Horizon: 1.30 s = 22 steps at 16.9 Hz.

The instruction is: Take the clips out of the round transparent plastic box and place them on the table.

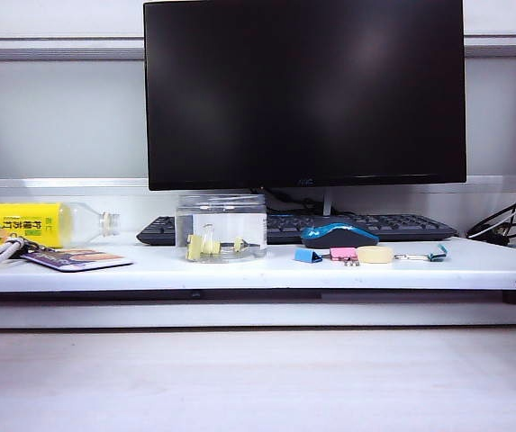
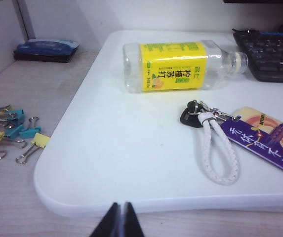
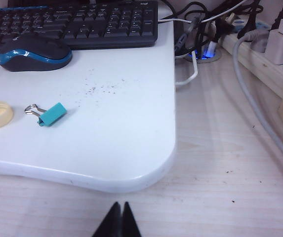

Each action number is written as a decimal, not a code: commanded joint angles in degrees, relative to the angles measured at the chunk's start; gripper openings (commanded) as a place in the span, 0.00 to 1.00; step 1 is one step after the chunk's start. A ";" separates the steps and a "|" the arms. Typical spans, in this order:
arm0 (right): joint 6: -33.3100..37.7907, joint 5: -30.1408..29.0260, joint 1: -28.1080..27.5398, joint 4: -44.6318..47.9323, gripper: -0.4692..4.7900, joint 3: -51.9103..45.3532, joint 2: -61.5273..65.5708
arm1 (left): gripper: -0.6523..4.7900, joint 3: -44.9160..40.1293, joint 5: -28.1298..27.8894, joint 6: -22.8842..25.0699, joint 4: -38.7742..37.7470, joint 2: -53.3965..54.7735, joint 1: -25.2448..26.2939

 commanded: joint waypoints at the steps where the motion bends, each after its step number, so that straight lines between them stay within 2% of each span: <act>1: 2.89 -0.52 0.07 0.39 0.09 -0.11 0.02 | 0.16 -0.17 0.44 -0.24 -1.18 -0.17 0.00; 2: 4.00 -0.81 0.07 0.39 0.09 -0.11 0.02 | 0.16 -0.17 0.52 -1.46 -1.16 -0.17 -0.02; 4: 12.90 -3.67 0.09 0.79 0.09 -0.11 0.00 | 0.16 -0.17 2.93 -11.13 -0.85 -0.17 -0.02; 5: 18.53 -5.64 0.09 1.27 0.09 -0.11 0.00 | 0.16 -0.17 5.44 -17.49 -0.57 -0.17 -0.02; 7: 23.32 -8.07 0.09 2.78 0.09 -0.11 0.02 | 0.16 -0.17 8.87 -23.78 -0.13 -0.17 -0.02; 10: 26.88 -11.74 0.09 4.39 0.09 -0.11 0.02 | 0.16 -0.17 11.74 -28.63 0.52 -0.17 -0.02; 11: 27.91 -15.41 0.11 6.12 0.10 -0.09 0.02 | 0.16 -0.17 15.87 -33.38 1.57 -0.17 -0.02; 12: 28.44 -18.18 0.11 7.58 0.16 -0.09 0.02 | 0.16 -0.15 18.86 -35.19 2.43 -0.17 -0.02; 13: 31.34 -23.08 0.20 13.00 0.28 -0.07 0.02 | 0.18 0.20 29.35 -36.46 5.57 -0.17 -0.04; 16: 33.73 -23.63 0.76 18.16 0.31 1.90 0.02 | 0.37 2.97 35.06 -36.46 5.73 -0.17 -0.07; 19: 33.94 -27.36 2.16 16.87 0.32 5.55 0.55 | 0.37 6.14 39.23 -36.46 5.84 -0.17 -0.15; 21: 33.79 -27.34 4.00 11.85 0.43 9.27 1.75 | 0.42 8.37 42.07 -34.84 6.58 -0.17 -0.50; 22: 33.35 -27.23 5.05 10.36 0.43 11.17 2.97 | 0.42 9.44 43.54 -34.40 7.50 -0.17 -1.07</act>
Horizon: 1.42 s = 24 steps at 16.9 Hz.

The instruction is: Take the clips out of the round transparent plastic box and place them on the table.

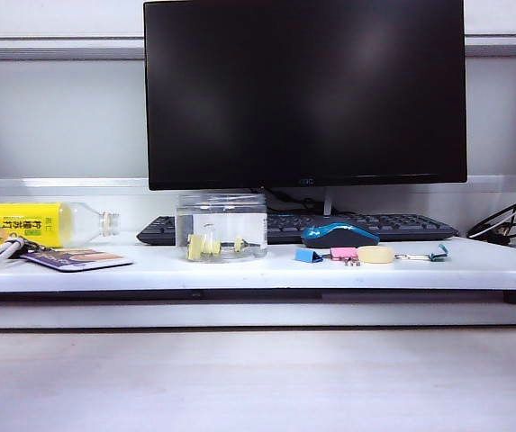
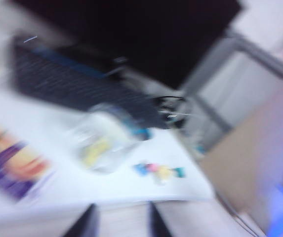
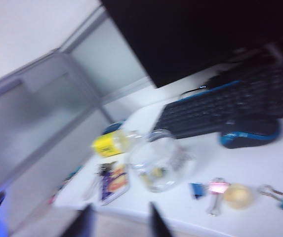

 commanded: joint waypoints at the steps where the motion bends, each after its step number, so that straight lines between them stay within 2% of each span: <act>1: -0.63 -0.13 2.40 -4.68 0.43 4.52 2.89 | 0.42 2.73 4.46 1.92 3.17 -0.20 -1.14; 4: -1.81 -0.13 4.46 -7.30 0.43 9.99 9.73 | 0.42 5.35 4.59 1.29 3.17 -0.13 -3.08; 5: -1.99 -0.15 4.98 -8.15 0.43 11.69 12.33 | 0.46 6.01 4.61 0.90 2.47 -0.02 -3.41; 6: -4.74 -0.26 6.62 -11.06 0.43 16.31 19.19 | 0.52 7.21 4.63 0.31 -0.79 0.59 -3.45; 7: -6.03 -0.20 7.26 -12.20 0.43 17.86 21.29 | 0.53 7.74 4.61 0.35 -2.82 1.03 -3.48; 9: -13.53 0.74 11.39 -18.69 0.43 27.50 33.83 | 0.53 9.49 4.87 0.57 -10.19 3.72 -3.48; 12: -16.00 0.66 14.86 -21.40 0.43 36.74 46.77 | 0.53 10.80 5.84 1.03 -11.63 7.21 -3.48; 15: -21.07 -1.51 16.57 -25.90 0.43 46.84 59.69 | 0.53 13.14 6.58 4.35 -12.46 10.97 -3.87; 20: -26.23 -2.89 16.92 -29.33 0.43 58.66 72.30 | 0.54 16.63 6.12 10.47 -16.22 16.15 -4.00; 24: -27.82 -7.74 17.09 -30.10 0.43 70.23 82.86 | 0.54 19.41 3.50 17.88 -25.83 25.33 -4.61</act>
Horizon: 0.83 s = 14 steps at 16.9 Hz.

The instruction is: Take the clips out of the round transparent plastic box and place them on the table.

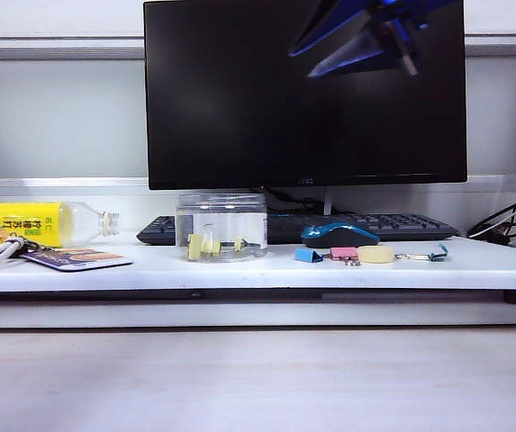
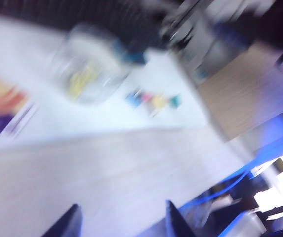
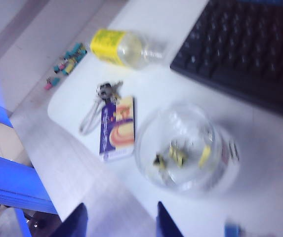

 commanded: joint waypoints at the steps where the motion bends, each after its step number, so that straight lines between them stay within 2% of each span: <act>1: -1.42 -3.61 0.39 -0.17 0.43 4.68 4.24 | 0.54 1.42 -1.97 3.78 -4.15 4.13 -1.09; 5: -5.92 -4.24 2.29 -2.34 0.43 8.66 9.77 | 0.54 2.56 -7.89 4.20 -4.09 8.44 -5.79; 7: -8.17 -4.11 3.72 -3.52 0.43 9.77 12.35 | 0.54 3.13 -12.70 4.22 -4.04 9.81 -9.49; 8: -9.97 -3.52 4.66 -3.67 0.43 10.38 14.69 | 0.54 3.15 -17.18 4.22 -3.63 10.86 -13.94; 11: -13.40 -2.60 5.49 -4.37 0.43 11.98 17.40 | 0.54 3.15 -22.10 4.20 -3.21 11.85 -19.67; 14: -17.81 0.81 6.73 -7.87 0.43 16.09 20.46 | 0.54 3.15 -25.97 3.48 -2.45 12.57 -24.87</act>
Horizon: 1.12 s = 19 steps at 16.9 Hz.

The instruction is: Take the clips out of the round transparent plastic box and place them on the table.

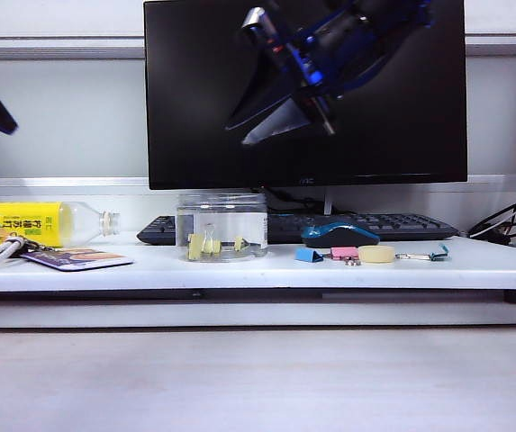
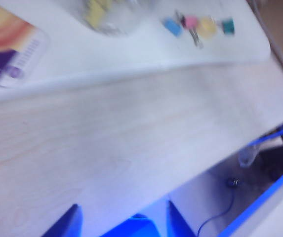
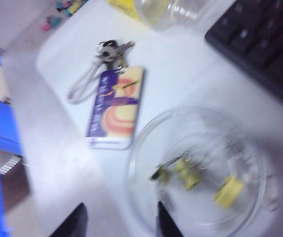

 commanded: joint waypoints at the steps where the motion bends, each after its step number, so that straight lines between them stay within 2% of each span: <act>1: -4.22 2.64 0.85 -2.78 0.43 3.65 2.12 | 0.54 0.33 -3.50 -1.01 1.57 0.44 -3.10; 5: -7.41 8.22 2.95 -3.37 0.43 5.97 5.68 | 0.54 0.33 -3.82 -1.97 3.37 1.09 -4.26; 11: -9.92 12.24 4.79 -3.23 0.43 5.97 9.27 | 0.54 0.33 -3.15 -1.97 6.82 1.14 -4.28; 19: -10.14 12.96 4.92 -0.46 0.43 7.04 9.75 | 0.54 0.33 -3.15 -1.97 7.19 1.14 -4.28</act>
